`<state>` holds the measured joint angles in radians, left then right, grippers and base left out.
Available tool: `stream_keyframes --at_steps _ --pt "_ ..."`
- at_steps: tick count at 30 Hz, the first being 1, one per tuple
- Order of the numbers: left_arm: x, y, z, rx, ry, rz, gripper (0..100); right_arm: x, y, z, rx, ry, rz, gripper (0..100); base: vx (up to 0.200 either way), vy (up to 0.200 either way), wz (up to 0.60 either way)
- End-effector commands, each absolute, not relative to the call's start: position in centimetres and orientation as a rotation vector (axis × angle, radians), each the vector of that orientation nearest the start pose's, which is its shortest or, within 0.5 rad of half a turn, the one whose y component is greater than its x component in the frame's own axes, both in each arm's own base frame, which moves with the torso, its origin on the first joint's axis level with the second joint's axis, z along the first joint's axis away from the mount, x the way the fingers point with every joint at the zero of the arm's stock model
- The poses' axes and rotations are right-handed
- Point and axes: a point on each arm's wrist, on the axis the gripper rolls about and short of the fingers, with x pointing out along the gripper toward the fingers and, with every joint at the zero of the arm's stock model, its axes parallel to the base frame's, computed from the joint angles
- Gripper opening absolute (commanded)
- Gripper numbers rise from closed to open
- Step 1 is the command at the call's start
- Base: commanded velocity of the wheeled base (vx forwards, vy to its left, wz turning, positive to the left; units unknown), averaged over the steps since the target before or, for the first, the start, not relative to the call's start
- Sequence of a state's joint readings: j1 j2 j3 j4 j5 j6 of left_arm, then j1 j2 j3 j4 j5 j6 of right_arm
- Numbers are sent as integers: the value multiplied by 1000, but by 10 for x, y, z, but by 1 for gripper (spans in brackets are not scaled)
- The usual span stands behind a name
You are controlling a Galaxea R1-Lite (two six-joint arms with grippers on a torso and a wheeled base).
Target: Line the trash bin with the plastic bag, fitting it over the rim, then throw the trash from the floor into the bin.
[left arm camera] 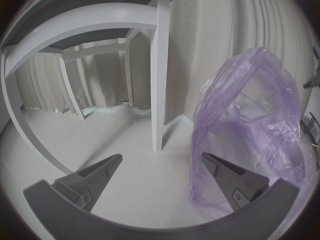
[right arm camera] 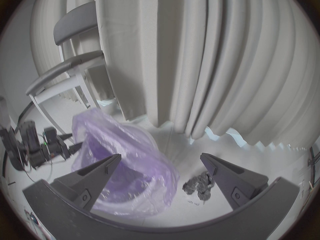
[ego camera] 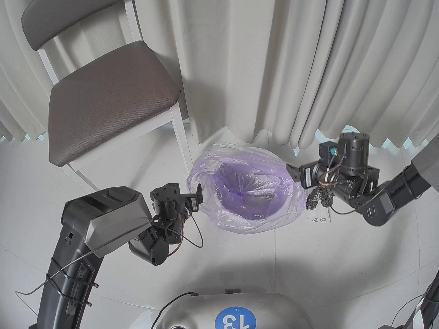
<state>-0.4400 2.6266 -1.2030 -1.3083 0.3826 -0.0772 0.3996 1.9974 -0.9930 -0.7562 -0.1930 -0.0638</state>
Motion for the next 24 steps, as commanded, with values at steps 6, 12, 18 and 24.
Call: stream_keyframes --at_steps 6,12,18,24 --pt "393 -166 32 -47 109 -96 100 367 163 172 -255 213 412 100 0 0 0" --pt "374 -166 53 -53 105 -161 100 370 153 147 -477 231 535 100 0 0 0" --pt "373 -166 59 -59 90 -162 100 364 149 126 -593 246 642 100 0 0 0" --pt "372 -165 65 -65 74 -163 100 377 149 108 -695 208 673 100 0 0 0"
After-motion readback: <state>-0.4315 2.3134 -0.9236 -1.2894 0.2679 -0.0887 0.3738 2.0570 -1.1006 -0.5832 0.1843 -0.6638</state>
